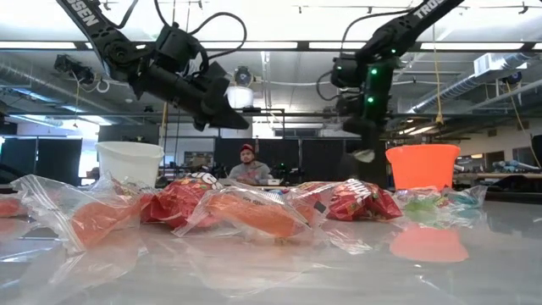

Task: Sort candy by brand, put in halloween buckets
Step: Put the green gummy into the top orange bucket

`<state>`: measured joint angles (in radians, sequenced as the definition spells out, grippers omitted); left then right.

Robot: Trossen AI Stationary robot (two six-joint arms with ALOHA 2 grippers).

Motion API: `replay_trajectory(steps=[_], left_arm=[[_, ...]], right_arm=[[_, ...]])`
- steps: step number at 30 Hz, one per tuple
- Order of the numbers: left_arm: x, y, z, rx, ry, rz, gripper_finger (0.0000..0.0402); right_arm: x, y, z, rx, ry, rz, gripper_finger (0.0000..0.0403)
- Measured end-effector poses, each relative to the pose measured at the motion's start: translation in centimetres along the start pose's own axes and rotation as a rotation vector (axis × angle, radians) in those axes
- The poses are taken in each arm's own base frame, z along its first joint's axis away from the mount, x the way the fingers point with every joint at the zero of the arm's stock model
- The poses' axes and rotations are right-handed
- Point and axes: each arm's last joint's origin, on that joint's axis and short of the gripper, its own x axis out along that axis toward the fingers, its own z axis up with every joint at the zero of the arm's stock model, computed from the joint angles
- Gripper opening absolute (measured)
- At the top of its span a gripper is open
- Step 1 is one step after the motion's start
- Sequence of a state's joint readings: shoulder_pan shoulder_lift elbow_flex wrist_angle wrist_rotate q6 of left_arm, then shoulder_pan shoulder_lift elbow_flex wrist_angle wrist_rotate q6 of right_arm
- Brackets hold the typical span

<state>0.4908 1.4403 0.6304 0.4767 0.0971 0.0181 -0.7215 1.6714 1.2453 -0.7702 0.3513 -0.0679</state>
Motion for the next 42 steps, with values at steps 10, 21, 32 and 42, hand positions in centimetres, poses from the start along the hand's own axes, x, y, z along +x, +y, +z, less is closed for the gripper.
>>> replay_trajectory(steps=[10,21,32,42], left_arm=[[0.0,0.0,-0.1,-0.001,0.007,0.002,0.0037],[0.0,0.0,-0.1,-0.001,0.007,0.003,0.0037],[0.0,0.1,-0.2,-0.002,0.025,0.019,0.0037],[0.0,0.1,-0.2,0.0,0.019,0.047,0.0037]], right_arm=[[-3.1,-4.8,-2.5,0.156,0.052,-0.038,0.0006],[-5.9,-7.0,-4.4,0.251,0.053,-0.061,0.0006],[-0.9,-7.4,-7.4,0.31,0.229,0.073,0.0015],[0.1,-7.6,-7.3,0.308,0.195,0.065,0.0083]])
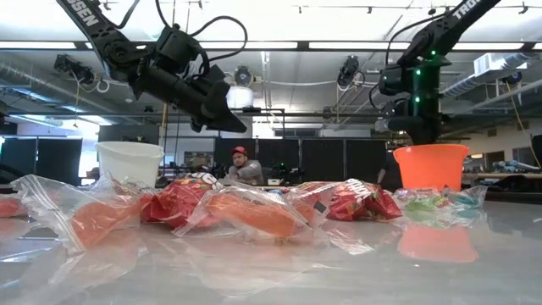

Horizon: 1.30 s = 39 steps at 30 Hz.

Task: Sort candy by brand, put in halloween buckets
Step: Put the green gummy into the top orange bucket, then put the orange gummy into the top orange bucket

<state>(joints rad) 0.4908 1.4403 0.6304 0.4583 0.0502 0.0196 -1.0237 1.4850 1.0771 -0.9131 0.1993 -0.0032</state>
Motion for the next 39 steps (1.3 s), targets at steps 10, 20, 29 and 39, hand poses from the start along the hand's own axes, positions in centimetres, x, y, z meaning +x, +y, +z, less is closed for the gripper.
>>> replay_trajectory(steps=[10,20,29,39], left_arm=[[0.0,0.0,0.0,0.047,0.0,0.0,0.0037],[0.0,0.0,0.7,0.113,-0.07,0.005,0.0037],[0.0,0.3,1.9,0.114,-0.127,-0.056,0.0037],[0.1,0.1,2.2,0.064,-0.131,-0.082,0.0037]], right_arm=[[-3.3,0.4,-0.3,0.014,-0.181,0.061,0.0133],[-7.7,6.3,-3.5,-0.174,-0.332,0.408,0.0133],[-3.6,12.7,-10.3,-0.125,-0.028,0.473,0.0133],[-1.9,16.3,-14.8,-0.091,0.022,0.443,0.0132]])
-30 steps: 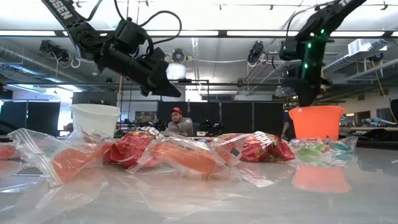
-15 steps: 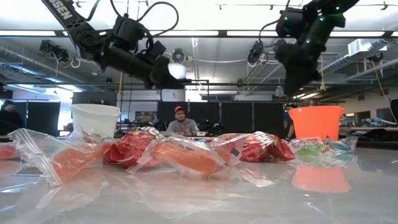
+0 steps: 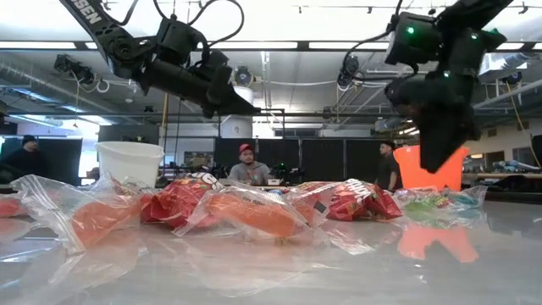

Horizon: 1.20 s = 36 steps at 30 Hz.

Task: Sort candy by brand, put in halloween buckets
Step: Put the orange gummy into the top orange bucket

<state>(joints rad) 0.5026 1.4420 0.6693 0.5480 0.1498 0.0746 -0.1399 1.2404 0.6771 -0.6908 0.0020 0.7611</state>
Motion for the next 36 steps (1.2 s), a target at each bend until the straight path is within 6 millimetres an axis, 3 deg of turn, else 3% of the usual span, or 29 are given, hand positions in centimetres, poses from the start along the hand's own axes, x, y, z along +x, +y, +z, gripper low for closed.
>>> replay_trajectory(steps=[5,15,21,25,36], left_arm=[[0.5,-0.3,-0.6,-0.056,0.021,-0.045,0.0037],[1.5,-1.3,-1.6,-0.082,0.034,-0.08,0.0037],[1.5,-1.7,-1.5,-0.079,0.031,-0.093,0.0037],[1.6,-1.8,-1.5,-0.078,0.03,-0.092,0.0037],[1.6,-1.8,-1.5,-0.066,0.029,-0.091,0.0037]], right_arm=[[1.6,0.6,-0.9,-0.016,-0.001,-0.021,0.0132],[4.6,0.8,-0.4,-0.098,-0.008,-0.148,0.0125],[5.4,1.1,-0.2,-0.164,0.0,-0.128,0.0074],[4.2,1.0,-0.1,-0.185,-0.027,-0.078,0.0015],[-3.2,-0.7,3.6,-0.142,-0.325,0.031,0.0007]])
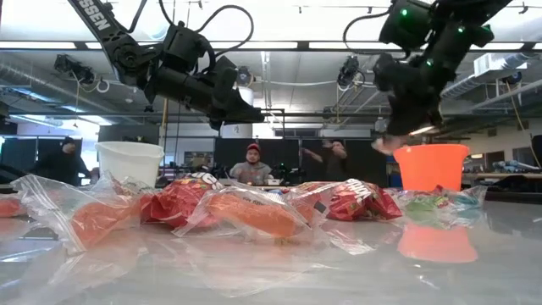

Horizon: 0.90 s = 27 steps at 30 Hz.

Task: Sort candy by brand, put in halloween buckets
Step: Put the orange gummy into the top orange bucket

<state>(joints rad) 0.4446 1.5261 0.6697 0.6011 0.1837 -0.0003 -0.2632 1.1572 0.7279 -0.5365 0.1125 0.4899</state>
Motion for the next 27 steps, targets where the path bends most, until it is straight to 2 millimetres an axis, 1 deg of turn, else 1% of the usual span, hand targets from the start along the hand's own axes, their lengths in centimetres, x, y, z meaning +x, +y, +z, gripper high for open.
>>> replay_trajectory(steps=[4,11,15,20,21,24,27], left_arm=[[0.0,0.0,0.0,0.001,0.0,0.0,0.0037],[0.0,0.0,0.0,0.002,0.0,0.0,0.0037],[0.0,0.0,0.0,0.003,0.0,0.0,0.0037],[0.0,0.0,0.0,0.004,0.0,0.0,0.0037],[0.0,0.0,0.0,0.004,0.0,0.0,0.0037],[0.0,0.0,0.0,0.009,-0.002,0.0,0.0037],[0.0,0.0,0.0,0.017,-0.003,0.0,0.0037]], right_arm=[[-2.1,-1.8,2.1,0.055,-0.095,-0.071,0.0005],[-4.9,-5.6,4.9,0.081,-0.151,-0.329,0.0005],[-5.5,-8.5,5.4,0.137,-0.148,-0.429,0.0005],[-6.2,-12.5,5.2,0.257,-0.104,-0.498,0.0005],[-6.3,-13.1,5.2,0.27,-0.101,-0.49,0.0005],[-6.2,-13.8,5.7,0.3,-0.129,-0.42,0.0005],[-5.5,-14.2,5.9,0.31,-0.109,-0.416,0.0005]])
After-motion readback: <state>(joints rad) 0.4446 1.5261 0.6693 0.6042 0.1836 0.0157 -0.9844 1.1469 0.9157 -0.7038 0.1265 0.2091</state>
